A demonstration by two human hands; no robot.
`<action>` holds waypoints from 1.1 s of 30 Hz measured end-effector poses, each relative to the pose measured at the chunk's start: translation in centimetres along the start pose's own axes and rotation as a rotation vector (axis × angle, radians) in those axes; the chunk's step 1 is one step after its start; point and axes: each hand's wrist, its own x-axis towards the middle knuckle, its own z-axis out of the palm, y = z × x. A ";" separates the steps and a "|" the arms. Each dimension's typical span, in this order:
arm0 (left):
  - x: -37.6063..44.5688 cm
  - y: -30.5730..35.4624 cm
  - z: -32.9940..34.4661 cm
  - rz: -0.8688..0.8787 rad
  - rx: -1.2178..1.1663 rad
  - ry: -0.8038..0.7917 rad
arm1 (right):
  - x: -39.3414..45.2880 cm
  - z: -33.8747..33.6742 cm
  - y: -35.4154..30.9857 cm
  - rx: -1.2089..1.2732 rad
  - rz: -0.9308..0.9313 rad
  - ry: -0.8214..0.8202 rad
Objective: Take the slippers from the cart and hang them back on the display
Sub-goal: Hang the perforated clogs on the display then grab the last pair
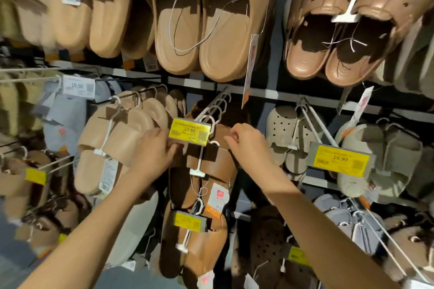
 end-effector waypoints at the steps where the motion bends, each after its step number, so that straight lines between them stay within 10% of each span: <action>1: -1.2 -0.3 -0.5 -0.043 0.053 0.025 | -1.3 0.4 0.0 -0.015 -0.002 -0.018; 11: -17.2 -9.4 -10.2 -0.306 0.352 0.106 | -7.8 9.2 -10.9 0.152 -0.359 -0.233; 33: -58.0 -26.1 -39.9 -1.365 0.764 0.392 | -28.9 21.5 -63.8 0.622 -1.250 -0.650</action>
